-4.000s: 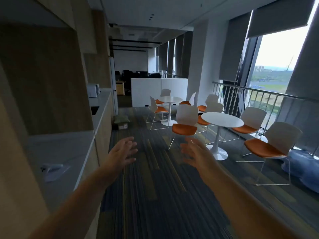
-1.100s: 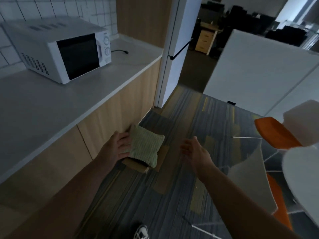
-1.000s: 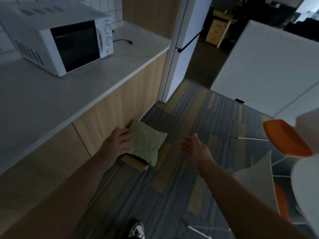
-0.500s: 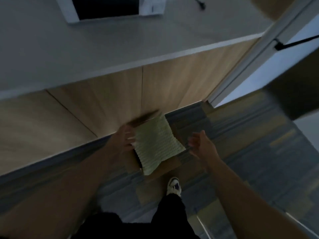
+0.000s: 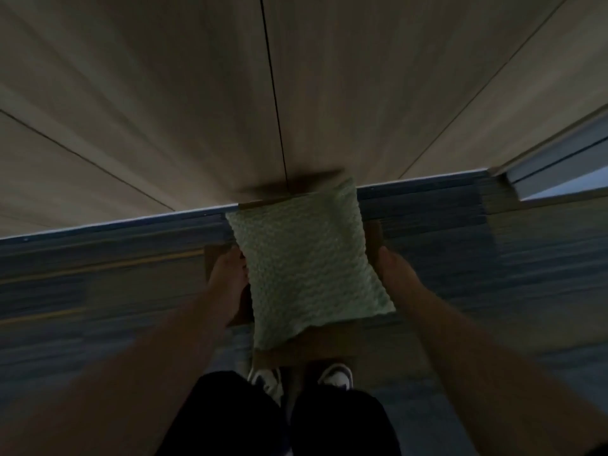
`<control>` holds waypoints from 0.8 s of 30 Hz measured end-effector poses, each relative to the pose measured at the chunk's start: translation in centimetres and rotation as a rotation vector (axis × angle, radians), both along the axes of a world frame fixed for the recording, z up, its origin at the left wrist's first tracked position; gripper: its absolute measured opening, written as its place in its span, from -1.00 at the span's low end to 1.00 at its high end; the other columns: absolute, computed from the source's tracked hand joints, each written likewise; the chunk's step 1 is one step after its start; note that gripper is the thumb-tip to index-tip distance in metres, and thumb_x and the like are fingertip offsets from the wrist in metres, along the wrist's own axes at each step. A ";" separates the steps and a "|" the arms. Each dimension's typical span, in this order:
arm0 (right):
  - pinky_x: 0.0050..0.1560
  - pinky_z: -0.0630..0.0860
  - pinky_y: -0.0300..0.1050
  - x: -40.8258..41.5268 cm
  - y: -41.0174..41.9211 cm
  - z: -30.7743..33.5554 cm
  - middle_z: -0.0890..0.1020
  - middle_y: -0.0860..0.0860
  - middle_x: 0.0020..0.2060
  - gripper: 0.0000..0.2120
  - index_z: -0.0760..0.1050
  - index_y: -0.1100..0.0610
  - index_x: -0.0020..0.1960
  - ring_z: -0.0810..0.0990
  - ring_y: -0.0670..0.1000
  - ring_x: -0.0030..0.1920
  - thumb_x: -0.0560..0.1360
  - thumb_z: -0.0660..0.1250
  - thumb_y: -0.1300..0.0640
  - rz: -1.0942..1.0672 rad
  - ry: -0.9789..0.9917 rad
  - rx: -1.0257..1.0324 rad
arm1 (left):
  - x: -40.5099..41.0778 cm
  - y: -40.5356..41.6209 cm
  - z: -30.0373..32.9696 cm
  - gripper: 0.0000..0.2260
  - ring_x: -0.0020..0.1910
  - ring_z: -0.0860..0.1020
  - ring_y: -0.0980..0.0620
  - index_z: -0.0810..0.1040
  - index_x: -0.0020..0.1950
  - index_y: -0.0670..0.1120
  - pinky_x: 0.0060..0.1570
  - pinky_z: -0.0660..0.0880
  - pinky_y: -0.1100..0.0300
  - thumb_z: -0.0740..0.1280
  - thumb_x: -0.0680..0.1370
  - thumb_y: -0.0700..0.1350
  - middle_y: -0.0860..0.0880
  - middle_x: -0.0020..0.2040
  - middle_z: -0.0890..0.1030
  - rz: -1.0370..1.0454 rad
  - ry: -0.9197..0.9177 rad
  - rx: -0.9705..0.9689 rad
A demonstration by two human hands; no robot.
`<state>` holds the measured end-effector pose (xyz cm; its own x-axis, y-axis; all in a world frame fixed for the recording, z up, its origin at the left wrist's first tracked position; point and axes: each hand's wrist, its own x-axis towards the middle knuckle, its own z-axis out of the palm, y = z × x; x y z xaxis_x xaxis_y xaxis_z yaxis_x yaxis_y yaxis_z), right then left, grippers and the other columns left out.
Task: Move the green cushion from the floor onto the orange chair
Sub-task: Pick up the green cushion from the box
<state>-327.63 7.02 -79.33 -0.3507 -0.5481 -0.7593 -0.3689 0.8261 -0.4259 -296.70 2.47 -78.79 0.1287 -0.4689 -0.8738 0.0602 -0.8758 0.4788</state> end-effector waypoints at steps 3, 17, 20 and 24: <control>0.15 0.38 0.01 0.9 -4.7 -7.8 0.53 0.19 0.30 -0.48 0.41 0.13 0.42 0.51 0.24 0.26 0.64 0.00 -0.15 -0.090 -0.012 -0.013 | 2.1 -1.7 -13.2 -0.63 -0.12 0.58 -0.21 0.74 -0.07 -0.06 -0.07 0.59 0.13 0.24 0.62 0.14 -0.08 -0.16 0.71 -0.054 -0.057 0.035; 0.42 0.31 0.08 4.3 -6.5 0.5 0.39 0.07 0.49 -0.39 0.22 -0.01 0.58 0.39 0.16 0.45 0.61 0.11 -0.24 -0.385 -0.214 -0.256 | 1.0 -7.0 -0.3 -0.35 0.19 0.61 -0.10 0.44 0.52 0.03 0.23 0.50 -0.01 0.11 0.57 0.38 -0.09 0.36 0.59 -0.037 0.044 -0.086; 0.29 0.40 -0.02 4.2 -6.0 12.8 0.51 -0.02 0.31 -0.45 0.28 -0.07 0.54 0.50 0.05 0.26 0.61 0.12 -0.24 -0.449 -0.288 -0.352 | 1.4 -7.8 11.5 -0.38 0.24 0.62 -0.08 0.47 0.49 0.06 0.30 0.51 -0.03 0.15 0.56 0.38 -0.05 0.33 0.62 -0.086 0.055 -0.219; 0.26 0.44 -0.03 2.8 -4.2 31.2 0.53 -0.08 0.28 -0.47 0.35 -0.08 0.50 0.52 0.01 0.26 0.59 0.15 -0.25 -0.488 -0.333 -0.465 | 0.0 -7.9 30.5 -0.35 0.28 0.61 -0.01 0.47 0.49 0.09 0.31 0.49 0.02 0.18 0.52 0.43 0.05 0.31 0.64 -0.207 0.053 -0.386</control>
<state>-324.87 2.82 -48.16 -0.4281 -0.6792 -0.5962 0.2026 0.5708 -0.7957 -296.74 -5.41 -48.30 -0.0424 -0.7733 -0.6326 -0.0644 -0.6297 0.7741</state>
